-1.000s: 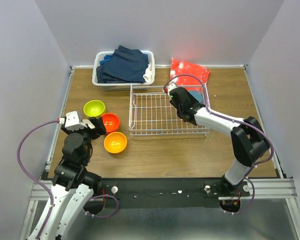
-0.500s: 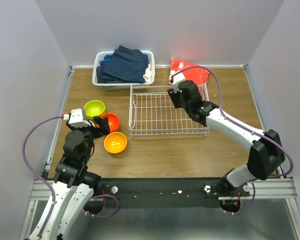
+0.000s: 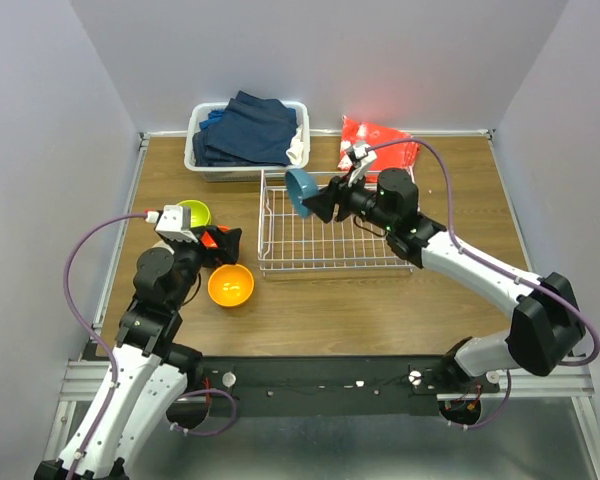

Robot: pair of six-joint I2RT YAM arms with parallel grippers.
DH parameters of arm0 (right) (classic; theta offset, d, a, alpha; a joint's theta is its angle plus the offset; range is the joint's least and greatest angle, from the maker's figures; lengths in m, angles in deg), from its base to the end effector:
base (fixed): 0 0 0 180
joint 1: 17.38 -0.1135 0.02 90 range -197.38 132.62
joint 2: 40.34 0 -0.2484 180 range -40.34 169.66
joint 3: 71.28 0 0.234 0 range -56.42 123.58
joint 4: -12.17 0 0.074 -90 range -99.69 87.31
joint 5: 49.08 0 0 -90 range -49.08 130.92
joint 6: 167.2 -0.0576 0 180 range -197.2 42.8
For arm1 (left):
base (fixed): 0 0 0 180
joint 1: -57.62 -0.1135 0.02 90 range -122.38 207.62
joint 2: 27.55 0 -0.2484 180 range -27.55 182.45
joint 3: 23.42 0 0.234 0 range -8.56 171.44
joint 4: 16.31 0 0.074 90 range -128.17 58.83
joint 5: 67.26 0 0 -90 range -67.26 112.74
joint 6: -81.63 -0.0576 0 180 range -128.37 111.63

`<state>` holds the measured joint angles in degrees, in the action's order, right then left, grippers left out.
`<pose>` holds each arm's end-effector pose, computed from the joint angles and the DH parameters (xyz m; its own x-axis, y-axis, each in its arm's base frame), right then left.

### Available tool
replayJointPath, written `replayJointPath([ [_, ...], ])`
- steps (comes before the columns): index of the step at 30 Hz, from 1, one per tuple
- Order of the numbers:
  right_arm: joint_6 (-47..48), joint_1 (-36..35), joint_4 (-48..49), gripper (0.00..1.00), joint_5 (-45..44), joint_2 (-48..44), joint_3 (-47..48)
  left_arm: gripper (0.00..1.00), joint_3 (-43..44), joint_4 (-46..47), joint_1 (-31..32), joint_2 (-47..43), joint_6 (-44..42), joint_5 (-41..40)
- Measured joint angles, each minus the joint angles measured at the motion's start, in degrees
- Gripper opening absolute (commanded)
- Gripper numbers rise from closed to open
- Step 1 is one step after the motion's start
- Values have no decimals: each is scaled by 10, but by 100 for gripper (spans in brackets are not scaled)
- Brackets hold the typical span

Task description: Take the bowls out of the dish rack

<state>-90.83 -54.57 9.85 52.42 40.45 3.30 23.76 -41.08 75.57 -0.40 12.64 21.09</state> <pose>0.2654 0.2158 0.3140 -0.2914 0.0687 -0.9541 -0.7004 0.6640 0.2618 0.1432 -0.0446 0.2961 -0.1740 -0.3203 -0.9312 0.2339 0.9051 -0.3551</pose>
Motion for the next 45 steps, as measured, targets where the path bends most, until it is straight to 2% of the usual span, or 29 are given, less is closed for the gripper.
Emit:
replayJointPath([
  [4, -82, 0, 88, 28, 98, 1, -34, 99, 0, 35, 0, 21, 10, 28],
  [12, -213, 0, 264, 29, 225, 27, -69, 98, 0, 91, 0, 63, 33, 63],
  [18, -286, 0, 348, 29, 277, 56, -83, 87, 0, 132, 0, 103, 60, 89],
  [21, -315, 0, 382, 29, 293, 60, -95, 72, 0, 150, 0, 121, 75, 98],
  [22, -320, 0, 390, 29, 298, 61, -97, 61, 0, 158, 0, 129, 82, 102],
  [24, -331, 0, 406, 29, 304, 64, -98, 48, 0, 165, 0, 146, 91, 107],
  [25, -336, 0, 414, 29, 306, 65, -99, 37, 0, 167, 0, 155, 96, 110],
  [27, -343, 1, 422, 29, 308, 68, -101, 25, 0, 174, 0, 166, 109, 121],
  [28, -344, 1, 424, 30, 308, 70, -104, 11, 0, 176, 1, 168, 114, 128],
  [30, -348, 0, 428, 35, 308, 76, -107, 0, 0, 178, 2, 169, 120, 134],
  [33, -348, 0, 432, 58, 308, 78, -114, 0, 0, 172, 4, 168, 123, 141],
  [34, -348, 0, 432, 69, 308, 78, -116, 0, 1, 169, 4, 168, 122, 141],
  [35, -345, 0, 431, 73, 308, 78, -117, 0, 2, 162, 4, 166, 120, 141],
  [37, -334, -3, 422, 80, 304, 74, -120, 0, 5, 143, 5, 161, 115, 139],
  [41, -282, -3, 356, 87, 274, 31, -127, 0, 21, 88, 4, 147, 102, 113],
  [45, -196, -3, 244, 91, 182, -43, -127, 0, 53, 18, 12, 148, 90, 96],
])
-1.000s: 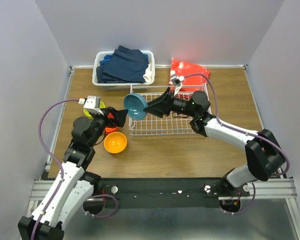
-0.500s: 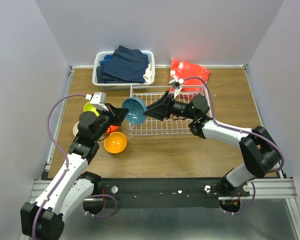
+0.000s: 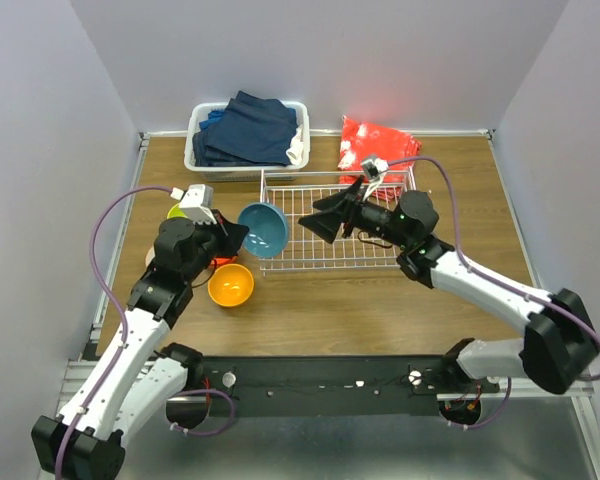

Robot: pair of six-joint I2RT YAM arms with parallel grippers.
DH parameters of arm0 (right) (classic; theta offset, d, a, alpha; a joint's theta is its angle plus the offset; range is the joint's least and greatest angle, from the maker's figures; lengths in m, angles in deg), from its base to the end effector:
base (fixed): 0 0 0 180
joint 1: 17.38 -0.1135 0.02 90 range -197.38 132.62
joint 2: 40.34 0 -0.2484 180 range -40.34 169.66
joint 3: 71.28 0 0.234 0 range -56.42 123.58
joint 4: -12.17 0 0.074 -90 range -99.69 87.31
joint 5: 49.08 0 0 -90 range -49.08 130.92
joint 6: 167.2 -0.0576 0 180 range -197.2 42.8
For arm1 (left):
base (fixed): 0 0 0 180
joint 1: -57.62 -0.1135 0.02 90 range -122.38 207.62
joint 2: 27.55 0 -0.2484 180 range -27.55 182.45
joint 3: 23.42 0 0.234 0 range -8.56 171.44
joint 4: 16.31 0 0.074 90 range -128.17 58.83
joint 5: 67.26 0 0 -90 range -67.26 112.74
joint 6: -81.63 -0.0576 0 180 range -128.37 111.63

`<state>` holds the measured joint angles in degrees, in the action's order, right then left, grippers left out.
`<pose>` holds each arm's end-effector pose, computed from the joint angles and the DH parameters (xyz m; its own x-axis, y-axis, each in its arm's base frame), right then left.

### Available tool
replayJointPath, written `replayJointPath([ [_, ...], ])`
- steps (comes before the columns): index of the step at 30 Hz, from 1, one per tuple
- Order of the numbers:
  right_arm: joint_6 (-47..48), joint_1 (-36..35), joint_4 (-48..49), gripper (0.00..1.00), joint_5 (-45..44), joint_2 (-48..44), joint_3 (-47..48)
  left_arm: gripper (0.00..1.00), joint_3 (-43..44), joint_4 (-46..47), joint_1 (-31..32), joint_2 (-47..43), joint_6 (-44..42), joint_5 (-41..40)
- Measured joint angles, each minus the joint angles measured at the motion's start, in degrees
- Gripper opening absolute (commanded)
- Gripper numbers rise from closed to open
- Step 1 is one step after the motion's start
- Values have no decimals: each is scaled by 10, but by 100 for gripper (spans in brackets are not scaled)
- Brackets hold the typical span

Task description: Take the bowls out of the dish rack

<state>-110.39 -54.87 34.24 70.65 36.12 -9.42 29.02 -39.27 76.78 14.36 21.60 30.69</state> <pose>0.2296 0.2121 0.3121 -0.4166 0.2796 -0.8651 -0.8253 0.2829 0.4888 0.1799 -0.0709 0.2940 -0.4022 -0.3840 -0.8311 0.2905 0.8073 -0.5136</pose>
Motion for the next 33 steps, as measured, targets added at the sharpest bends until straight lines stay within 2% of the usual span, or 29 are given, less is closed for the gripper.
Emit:
replayJointPath([
  [1, 14, 0, -16, 94, -21, -11, 0, 0, 11, -23, 7, 2, -1, -6],
  [8, 108, 0, -120, 98, -198, -103, -24, 0, 46, -158, 92, 23, 12, -35],
  [12, 133, 0, -152, 99, -271, -132, -54, 0, 69, -259, 165, 57, 45, -69],
  [16, 148, 1, -175, 98, -326, -155, -72, 0, 74, -306, 246, 100, 81, -101],
  [21, 160, 0, -182, 99, -358, -176, -76, 4, 54, -319, 300, 155, 115, -125],
  [25, 166, 0, -183, 99, -374, -188, -83, 7, 41, -319, 313, 194, 130, -147],
  [29, 168, 0, -187, 99, -387, -196, -90, 19, 19, -302, 320, 227, 140, -179],
  [33, 168, 0, -192, 99, -396, -198, -91, 21, -13, -284, 321, 236, 150, -195],
])
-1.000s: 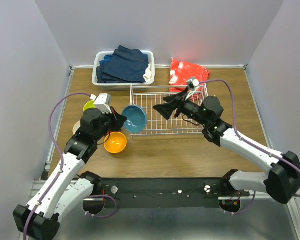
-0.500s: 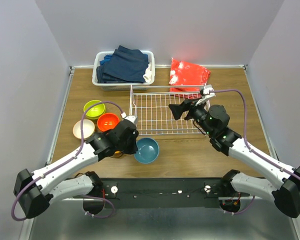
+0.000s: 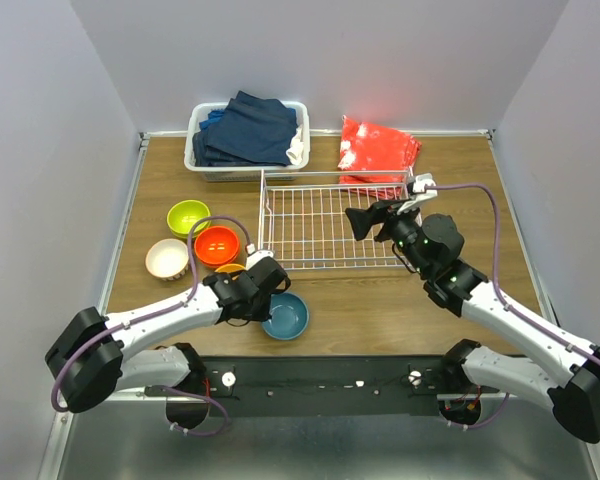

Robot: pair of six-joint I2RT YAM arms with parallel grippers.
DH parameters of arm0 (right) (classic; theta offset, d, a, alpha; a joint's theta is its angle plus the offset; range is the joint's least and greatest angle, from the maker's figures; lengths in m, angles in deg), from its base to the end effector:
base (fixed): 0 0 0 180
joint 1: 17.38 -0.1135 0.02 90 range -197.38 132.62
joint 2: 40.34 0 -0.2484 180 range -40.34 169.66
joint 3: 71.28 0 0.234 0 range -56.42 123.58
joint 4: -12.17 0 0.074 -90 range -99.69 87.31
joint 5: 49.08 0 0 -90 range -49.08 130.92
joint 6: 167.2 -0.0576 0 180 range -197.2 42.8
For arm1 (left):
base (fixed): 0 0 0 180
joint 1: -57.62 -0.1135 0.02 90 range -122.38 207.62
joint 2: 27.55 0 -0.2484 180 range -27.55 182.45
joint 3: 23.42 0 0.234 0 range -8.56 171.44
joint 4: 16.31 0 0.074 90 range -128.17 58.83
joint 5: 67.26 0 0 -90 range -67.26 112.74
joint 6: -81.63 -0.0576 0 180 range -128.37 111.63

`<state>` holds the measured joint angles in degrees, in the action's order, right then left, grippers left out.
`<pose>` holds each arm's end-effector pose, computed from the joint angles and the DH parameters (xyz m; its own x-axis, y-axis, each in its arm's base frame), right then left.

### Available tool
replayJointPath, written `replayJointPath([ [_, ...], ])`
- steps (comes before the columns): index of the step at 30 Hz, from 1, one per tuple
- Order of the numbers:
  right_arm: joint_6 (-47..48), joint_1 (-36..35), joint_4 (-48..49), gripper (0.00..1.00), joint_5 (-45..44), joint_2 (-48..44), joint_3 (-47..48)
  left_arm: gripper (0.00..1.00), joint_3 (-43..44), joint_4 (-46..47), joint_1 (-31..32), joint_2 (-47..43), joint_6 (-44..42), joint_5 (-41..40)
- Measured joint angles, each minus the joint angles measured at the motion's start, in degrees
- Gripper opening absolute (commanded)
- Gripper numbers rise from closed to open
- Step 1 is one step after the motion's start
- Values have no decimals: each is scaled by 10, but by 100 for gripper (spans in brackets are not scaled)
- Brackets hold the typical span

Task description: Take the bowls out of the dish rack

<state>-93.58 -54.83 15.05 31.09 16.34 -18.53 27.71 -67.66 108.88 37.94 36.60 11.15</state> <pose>0.2027 0.1428 0.3026 -0.1447 0.2392 -0.9601 -0.4407 0.8532 0.2790 0.1325 -0.1466 0.1626 -0.9070 0.0242 -0.4204 0.1009 0.9818 -0.1612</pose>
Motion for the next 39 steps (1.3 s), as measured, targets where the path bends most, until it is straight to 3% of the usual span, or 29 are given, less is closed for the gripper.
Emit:
replayJointPath([
  [11, 11, 0, -24, 98, -24, -13, 0, 56, -11, 18, 1, -1, 16, -21],
  [16, 22, 0, -54, 98, -47, -30, 2, 73, -3, 3, 2, -64, 14, -29],
  [23, 32, 0, -118, 100, -146, -73, 28, 96, 78, -50, 2, -151, -12, -70],
  [30, 28, 0, -206, 100, -285, -162, 55, 99, 153, -130, 2, -223, -53, -177],
  [39, 21, 0, -306, 100, -374, -311, 74, 99, 223, -188, 2, -419, -97, -310],
])
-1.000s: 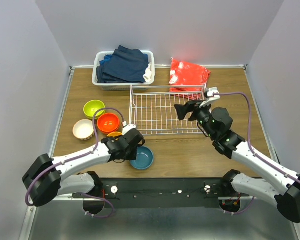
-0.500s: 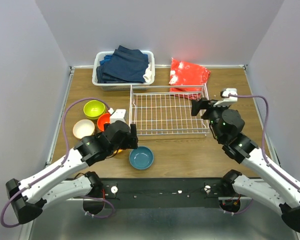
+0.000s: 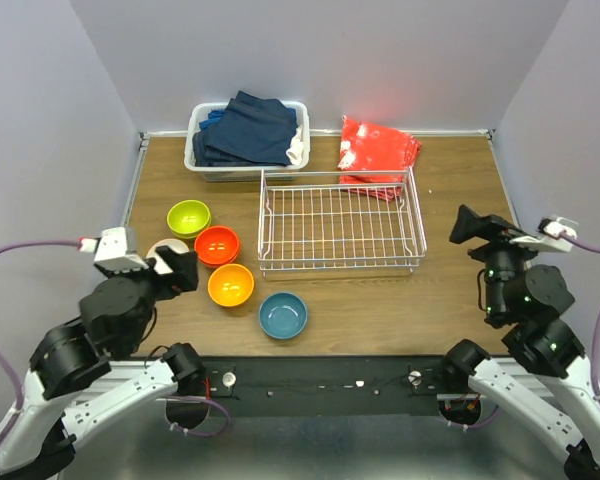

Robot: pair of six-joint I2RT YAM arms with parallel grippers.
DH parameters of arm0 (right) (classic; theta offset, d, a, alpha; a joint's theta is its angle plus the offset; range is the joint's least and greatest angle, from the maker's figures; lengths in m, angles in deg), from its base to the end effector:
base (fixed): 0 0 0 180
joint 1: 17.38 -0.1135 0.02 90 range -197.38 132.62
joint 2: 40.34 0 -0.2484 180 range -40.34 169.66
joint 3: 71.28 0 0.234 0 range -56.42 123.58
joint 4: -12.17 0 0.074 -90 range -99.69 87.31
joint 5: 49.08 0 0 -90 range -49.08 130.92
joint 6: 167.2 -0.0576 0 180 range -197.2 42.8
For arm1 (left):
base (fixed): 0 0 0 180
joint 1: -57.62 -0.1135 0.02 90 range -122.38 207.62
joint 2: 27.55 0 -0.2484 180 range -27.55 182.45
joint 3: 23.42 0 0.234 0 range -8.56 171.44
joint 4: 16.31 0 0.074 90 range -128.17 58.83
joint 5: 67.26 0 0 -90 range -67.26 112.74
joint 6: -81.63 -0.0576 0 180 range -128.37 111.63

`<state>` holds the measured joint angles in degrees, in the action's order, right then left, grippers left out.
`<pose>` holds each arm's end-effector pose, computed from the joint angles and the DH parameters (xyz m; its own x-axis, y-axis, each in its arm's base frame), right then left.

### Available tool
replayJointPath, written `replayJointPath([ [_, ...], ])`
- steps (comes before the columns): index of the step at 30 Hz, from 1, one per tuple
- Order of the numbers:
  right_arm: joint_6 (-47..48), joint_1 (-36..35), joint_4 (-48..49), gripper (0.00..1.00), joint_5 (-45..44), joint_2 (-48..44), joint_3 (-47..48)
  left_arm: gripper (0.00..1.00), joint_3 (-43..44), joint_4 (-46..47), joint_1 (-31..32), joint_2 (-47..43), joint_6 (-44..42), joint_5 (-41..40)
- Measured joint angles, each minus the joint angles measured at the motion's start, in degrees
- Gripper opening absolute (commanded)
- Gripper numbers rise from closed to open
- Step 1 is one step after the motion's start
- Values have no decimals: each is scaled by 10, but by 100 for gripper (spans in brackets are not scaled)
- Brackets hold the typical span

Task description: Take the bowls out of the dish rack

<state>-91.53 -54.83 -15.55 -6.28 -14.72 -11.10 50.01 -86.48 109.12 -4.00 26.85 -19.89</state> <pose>0.1059 0.0279 0.3671 0.1325 0.3133 -0.9404 0.1367 0.9339 0.3304 0.0630 -0.0166 0.3513 -0.2804 -0.3291 -0.9017 0.0228 0.9368 -0.3491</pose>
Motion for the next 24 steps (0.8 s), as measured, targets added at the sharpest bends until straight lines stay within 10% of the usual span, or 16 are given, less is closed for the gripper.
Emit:
replayJointPath([
  [24, 51, 0, -75, 100, -28, -225, -25, 99, -21, 0, 0, -234, -63, -92],
])
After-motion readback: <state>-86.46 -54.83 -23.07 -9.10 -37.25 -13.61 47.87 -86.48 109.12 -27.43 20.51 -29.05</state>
